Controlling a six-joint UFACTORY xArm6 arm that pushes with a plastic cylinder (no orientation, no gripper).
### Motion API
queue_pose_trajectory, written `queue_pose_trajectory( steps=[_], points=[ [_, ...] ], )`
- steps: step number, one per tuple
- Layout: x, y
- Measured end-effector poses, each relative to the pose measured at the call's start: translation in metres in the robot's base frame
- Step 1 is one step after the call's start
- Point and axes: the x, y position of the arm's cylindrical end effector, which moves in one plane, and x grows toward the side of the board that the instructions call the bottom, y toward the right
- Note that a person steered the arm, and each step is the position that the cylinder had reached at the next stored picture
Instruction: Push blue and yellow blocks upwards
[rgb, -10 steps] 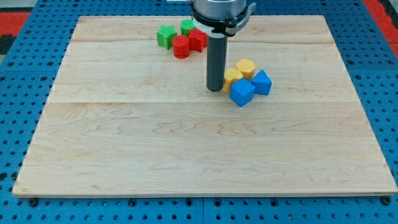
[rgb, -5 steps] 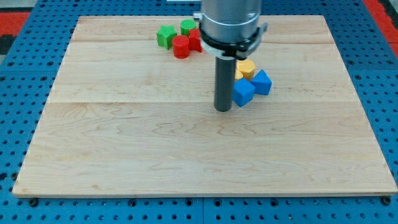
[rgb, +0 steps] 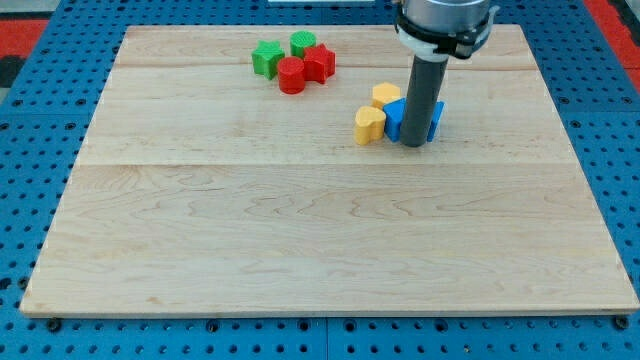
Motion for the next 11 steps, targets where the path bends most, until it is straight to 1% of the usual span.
queue_pose_trajectory(
  steps=[1,2,3,4,5,6,7,8,9,10,11],
  points=[
    [0.029,0.017],
    [0.051,-0.005],
    [0.05,-0.071],
    [0.027,-0.08],
    [0.0,-0.075],
    [-0.017,-0.056],
    [-0.027,-0.024],
    [-0.016,-0.024],
    [0.007,0.012],
    [0.019,0.051],
    [0.018,0.085]
  ],
)
